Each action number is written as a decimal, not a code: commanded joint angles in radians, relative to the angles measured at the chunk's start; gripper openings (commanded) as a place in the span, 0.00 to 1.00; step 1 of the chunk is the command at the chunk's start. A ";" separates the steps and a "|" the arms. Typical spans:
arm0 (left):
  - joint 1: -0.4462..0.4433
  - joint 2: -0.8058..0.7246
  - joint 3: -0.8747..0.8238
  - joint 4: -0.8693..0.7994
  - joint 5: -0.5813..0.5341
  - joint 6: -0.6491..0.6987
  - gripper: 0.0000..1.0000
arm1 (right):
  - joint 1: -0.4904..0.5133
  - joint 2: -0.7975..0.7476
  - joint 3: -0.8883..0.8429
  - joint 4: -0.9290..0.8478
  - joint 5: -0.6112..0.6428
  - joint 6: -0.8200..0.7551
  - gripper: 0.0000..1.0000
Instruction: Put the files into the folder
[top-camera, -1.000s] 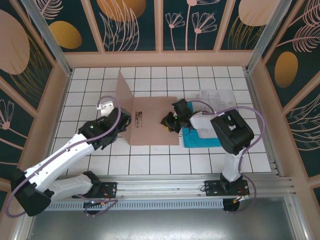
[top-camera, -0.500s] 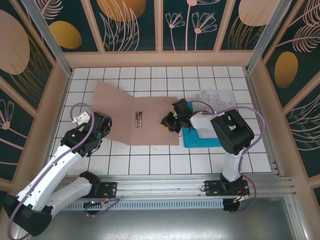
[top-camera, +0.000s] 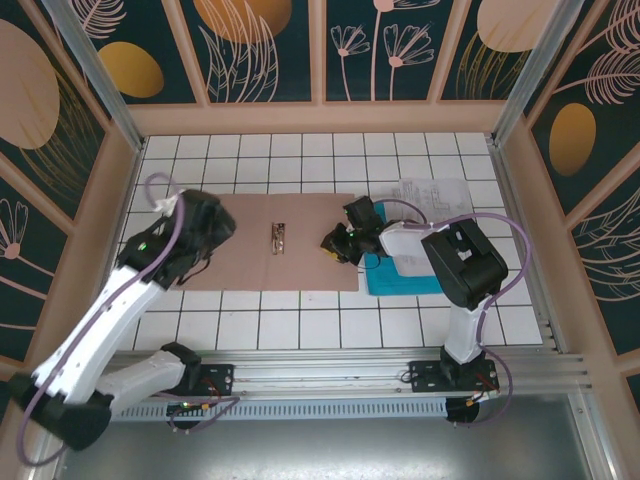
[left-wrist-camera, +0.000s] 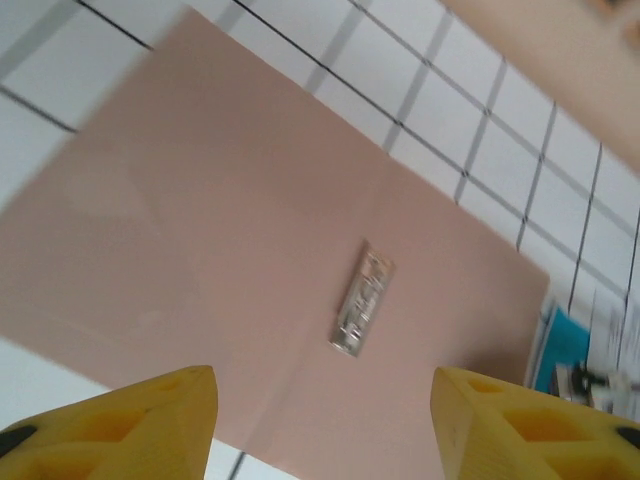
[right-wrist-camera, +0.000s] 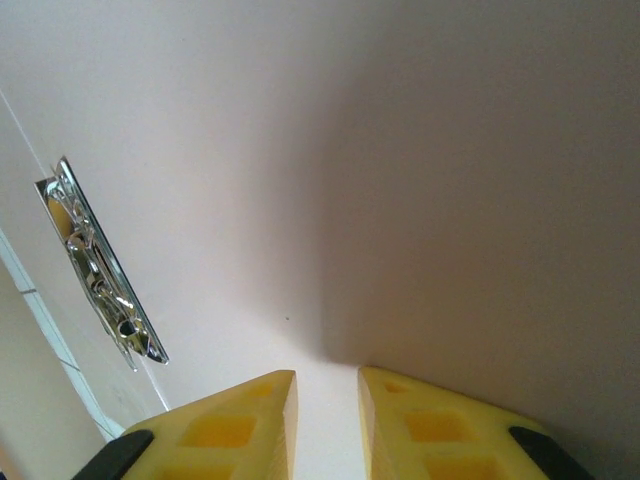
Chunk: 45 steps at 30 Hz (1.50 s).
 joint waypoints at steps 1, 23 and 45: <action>0.005 0.138 0.019 0.135 0.224 0.213 0.56 | -0.010 -0.015 0.064 -0.079 -0.016 -0.073 0.29; -0.002 0.821 0.213 0.259 0.298 0.454 0.61 | -0.276 -0.398 -0.053 -0.241 -0.003 -0.191 0.42; -0.186 1.050 0.358 0.267 0.308 0.396 0.41 | -0.595 -0.559 -0.315 -0.318 0.120 -0.189 0.40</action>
